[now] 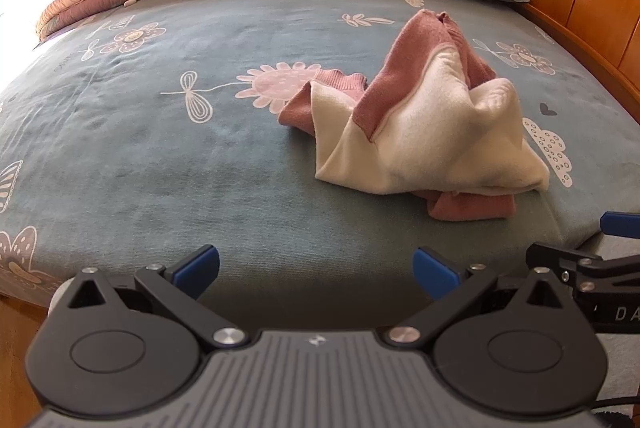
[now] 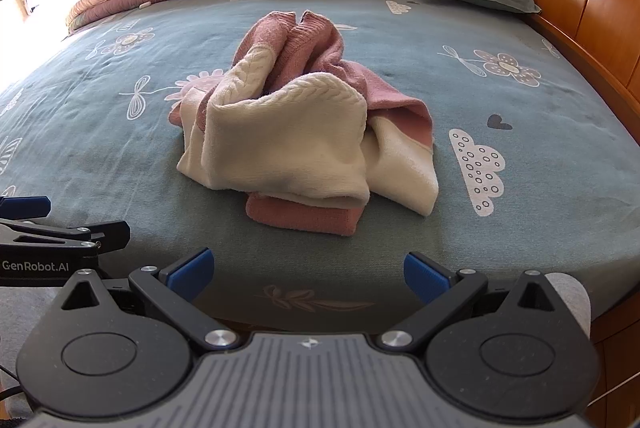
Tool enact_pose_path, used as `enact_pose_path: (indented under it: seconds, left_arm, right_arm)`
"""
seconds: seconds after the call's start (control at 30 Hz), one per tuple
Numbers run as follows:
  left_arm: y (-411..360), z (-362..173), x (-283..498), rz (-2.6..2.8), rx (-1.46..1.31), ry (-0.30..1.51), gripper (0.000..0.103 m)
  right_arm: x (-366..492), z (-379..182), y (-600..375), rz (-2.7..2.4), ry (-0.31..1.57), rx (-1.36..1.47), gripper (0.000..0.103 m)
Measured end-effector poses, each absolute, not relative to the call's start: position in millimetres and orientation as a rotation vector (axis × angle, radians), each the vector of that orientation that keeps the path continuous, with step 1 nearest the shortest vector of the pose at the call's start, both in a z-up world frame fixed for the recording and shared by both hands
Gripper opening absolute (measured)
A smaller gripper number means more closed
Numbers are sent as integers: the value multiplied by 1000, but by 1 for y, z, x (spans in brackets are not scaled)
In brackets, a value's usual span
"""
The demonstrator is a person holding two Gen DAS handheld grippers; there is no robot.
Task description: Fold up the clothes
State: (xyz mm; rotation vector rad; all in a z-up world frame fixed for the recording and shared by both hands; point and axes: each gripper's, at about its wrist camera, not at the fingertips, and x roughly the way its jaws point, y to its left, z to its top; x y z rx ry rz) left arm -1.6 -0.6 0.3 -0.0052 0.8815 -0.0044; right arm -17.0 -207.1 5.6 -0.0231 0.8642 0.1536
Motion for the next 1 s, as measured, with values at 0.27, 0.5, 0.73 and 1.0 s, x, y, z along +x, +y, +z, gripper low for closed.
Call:
enact_pose_path:
  seconds: [0.27, 0.5, 0.73, 1.0]
  left_arm:
    - [1, 0, 0, -6, -15, 889, 102]
    - [0, -1, -2, -6, -14, 883, 102]
    - [-1, -2, -2, -5, -12, 886, 102]
    - [-2, -2, -3, -8, -11, 889, 102]
  right_arm:
    - [-17, 5, -207, 160, 857, -20, 103]
    - [-16, 6, -207, 158, 867, -20, 103]
    - [-17, 5, -206, 158, 867, -22, 103]
    - [-17, 6, -206, 158, 868, -22, 103]
